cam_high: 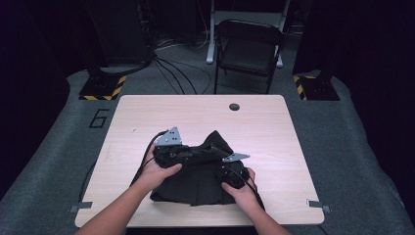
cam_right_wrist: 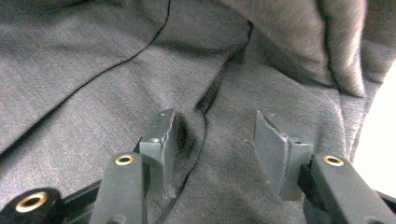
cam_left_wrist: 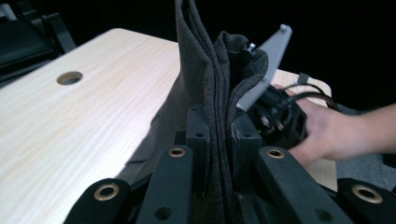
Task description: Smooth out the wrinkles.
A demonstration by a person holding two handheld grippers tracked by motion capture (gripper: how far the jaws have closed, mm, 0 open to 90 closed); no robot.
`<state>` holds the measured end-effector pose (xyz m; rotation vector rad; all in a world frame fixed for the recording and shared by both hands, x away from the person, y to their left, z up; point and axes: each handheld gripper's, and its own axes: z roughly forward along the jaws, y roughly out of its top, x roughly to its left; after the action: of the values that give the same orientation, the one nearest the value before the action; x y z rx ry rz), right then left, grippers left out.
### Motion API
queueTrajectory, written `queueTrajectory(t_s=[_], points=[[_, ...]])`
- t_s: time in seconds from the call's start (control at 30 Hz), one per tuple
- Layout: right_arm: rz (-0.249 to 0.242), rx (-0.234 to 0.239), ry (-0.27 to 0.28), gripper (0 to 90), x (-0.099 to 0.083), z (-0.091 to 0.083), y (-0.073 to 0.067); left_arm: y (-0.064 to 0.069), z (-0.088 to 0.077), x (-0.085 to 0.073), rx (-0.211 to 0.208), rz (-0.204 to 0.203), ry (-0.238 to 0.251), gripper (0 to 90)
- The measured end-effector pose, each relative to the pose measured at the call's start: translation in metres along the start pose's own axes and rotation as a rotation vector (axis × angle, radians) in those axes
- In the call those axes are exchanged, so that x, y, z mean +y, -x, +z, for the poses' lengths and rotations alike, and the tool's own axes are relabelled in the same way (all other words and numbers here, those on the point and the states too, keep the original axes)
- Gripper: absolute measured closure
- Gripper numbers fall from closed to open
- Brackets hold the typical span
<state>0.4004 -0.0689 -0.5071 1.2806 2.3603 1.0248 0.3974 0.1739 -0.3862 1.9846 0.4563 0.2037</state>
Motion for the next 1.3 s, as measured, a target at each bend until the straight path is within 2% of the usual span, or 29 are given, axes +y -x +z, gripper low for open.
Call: queueTrajectory(t_s=[0.13, 0.3, 0.5, 0.6, 0.63, 0.67, 0.7, 0.8, 1.0, 1.3], points=[[0.003, 0.006, -0.003, 49.1, -0.002, 0.0, 0.005, 0.005, 0.006, -0.011, -0.012, -0.012, -0.006, 81.0], [0.032, 0.024, -0.006, 48.5, -0.004, -0.001, 0.008, 0.009, 0.012, -0.021, -0.024, -0.012, -0.027, 81.0], [0.019, 0.028, 0.006, 48.0, -0.005, -0.008, 0.01, 0.013, 0.022, -0.034, -0.05, -0.026, -0.062, 81.0], [0.01, 0.036, 0.009, 47.9, -0.006, -0.013, 0.012, 0.016, 0.027, -0.039, -0.054, -0.019, -0.078, 80.9], [0.016, 0.036, 0.012, 48.0, -0.007, -0.014, 0.012, 0.017, 0.028, -0.04, -0.068, -0.014, -0.09, 80.9], [-0.003, 0.037, 0.007, 48.0, -0.008, -0.017, 0.013, 0.018, 0.029, -0.042, -0.07, -0.011, -0.094, 80.9], [0.008, 0.038, 0.005, 48.0, -0.008, -0.018, 0.013, 0.019, 0.031, -0.043, -0.075, -0.004, -0.105, 80.9], [-0.002, 0.041, 0.017, 48.0, -0.01, -0.022, 0.015, 0.024, 0.034, -0.05, -0.085, 0.008, -0.131, 80.9], [0.001, 0.031, 0.018, 48.1, -0.017, -0.031, 0.021, 0.031, 0.035, -0.069, -0.101, -0.023, -0.133, 80.7], [0.051, 0.019, 0.057, 49.0, -0.017, -0.047, 0.028, 0.034, 0.047, -0.09, -0.118, -0.066, -0.195, 79.3]])
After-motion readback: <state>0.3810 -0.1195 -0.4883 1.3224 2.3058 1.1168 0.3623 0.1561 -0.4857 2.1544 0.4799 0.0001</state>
